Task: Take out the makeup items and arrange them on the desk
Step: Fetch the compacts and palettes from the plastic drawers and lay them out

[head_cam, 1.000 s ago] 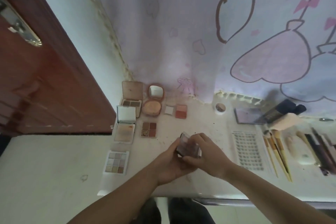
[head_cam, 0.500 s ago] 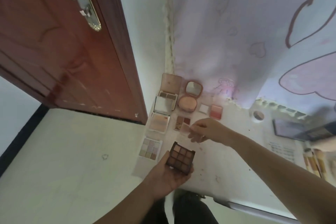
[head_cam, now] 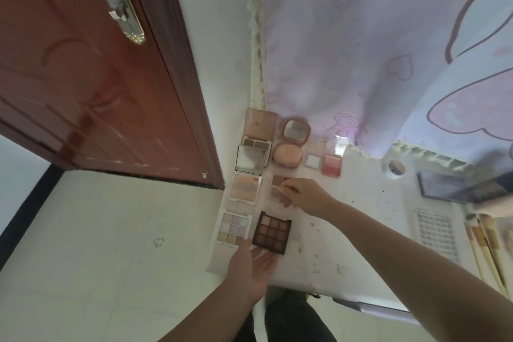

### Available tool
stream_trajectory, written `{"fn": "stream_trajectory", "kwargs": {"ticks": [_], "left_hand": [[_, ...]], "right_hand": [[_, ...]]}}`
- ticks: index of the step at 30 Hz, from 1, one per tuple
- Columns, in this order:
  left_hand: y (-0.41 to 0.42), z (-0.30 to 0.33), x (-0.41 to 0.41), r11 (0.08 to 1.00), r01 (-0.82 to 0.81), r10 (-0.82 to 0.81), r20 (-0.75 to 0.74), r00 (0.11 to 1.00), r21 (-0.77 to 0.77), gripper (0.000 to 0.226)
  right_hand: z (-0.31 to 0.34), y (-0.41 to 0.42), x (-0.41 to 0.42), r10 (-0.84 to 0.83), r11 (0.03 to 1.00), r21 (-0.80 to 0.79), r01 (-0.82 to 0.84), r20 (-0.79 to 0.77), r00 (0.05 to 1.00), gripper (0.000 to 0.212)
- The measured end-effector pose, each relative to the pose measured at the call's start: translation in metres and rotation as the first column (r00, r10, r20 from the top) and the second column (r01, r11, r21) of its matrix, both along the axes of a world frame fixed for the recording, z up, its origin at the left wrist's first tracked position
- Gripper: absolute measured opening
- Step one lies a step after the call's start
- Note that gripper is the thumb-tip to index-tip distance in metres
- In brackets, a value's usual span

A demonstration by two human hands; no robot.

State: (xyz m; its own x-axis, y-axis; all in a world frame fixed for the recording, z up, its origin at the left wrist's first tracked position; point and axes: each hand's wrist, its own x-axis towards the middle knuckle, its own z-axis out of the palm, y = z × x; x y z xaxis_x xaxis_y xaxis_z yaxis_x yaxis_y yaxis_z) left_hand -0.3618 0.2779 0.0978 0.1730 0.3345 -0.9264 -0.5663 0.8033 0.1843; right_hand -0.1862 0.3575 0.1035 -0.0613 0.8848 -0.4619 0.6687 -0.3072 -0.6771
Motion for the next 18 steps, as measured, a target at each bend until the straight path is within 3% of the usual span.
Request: {"fn": "stream_trajectory", "kwargs": {"ticks": [7, 11, 13, 15, 18], "left_hand": [[-0.004, 0.026, 0.025, 1.000, -0.013, 0.012, -0.107, 0.994, -0.015, 0.019], [-0.009, 0.028, 0.055, 0.991, 0.114, -0.121, -0.100, 0.988, -0.074, 0.020], [-0.009, 0.029, 0.083, 0.973, 0.230, -0.231, -0.075, 0.970, -0.028, 0.019], [-0.007, 0.031, 0.117, 0.924, 0.377, -0.373, -0.069, 0.925, 0.067, 0.020], [-0.003, 0.033, 0.180, 0.732, 0.655, -0.634, -0.166, 0.756, 0.189, 0.019]], "right_hand": [[0.001, -0.005, 0.007, -0.027, 0.999, -0.023, 0.026, -0.026, 0.999, 0.033], [0.013, -0.018, 0.054, -0.163, 0.986, 0.016, 0.166, -0.098, 0.982, 0.024], [0.019, -0.032, 0.097, -0.263, 0.965, -0.022, 0.262, -0.115, 0.958, 0.018], [0.024, -0.053, 0.147, -0.350, 0.936, -0.019, 0.350, 0.001, 0.937, 0.019], [0.030, -0.093, 0.213, -0.407, 0.903, -0.025, 0.429, 0.274, 0.871, 0.027]]}}
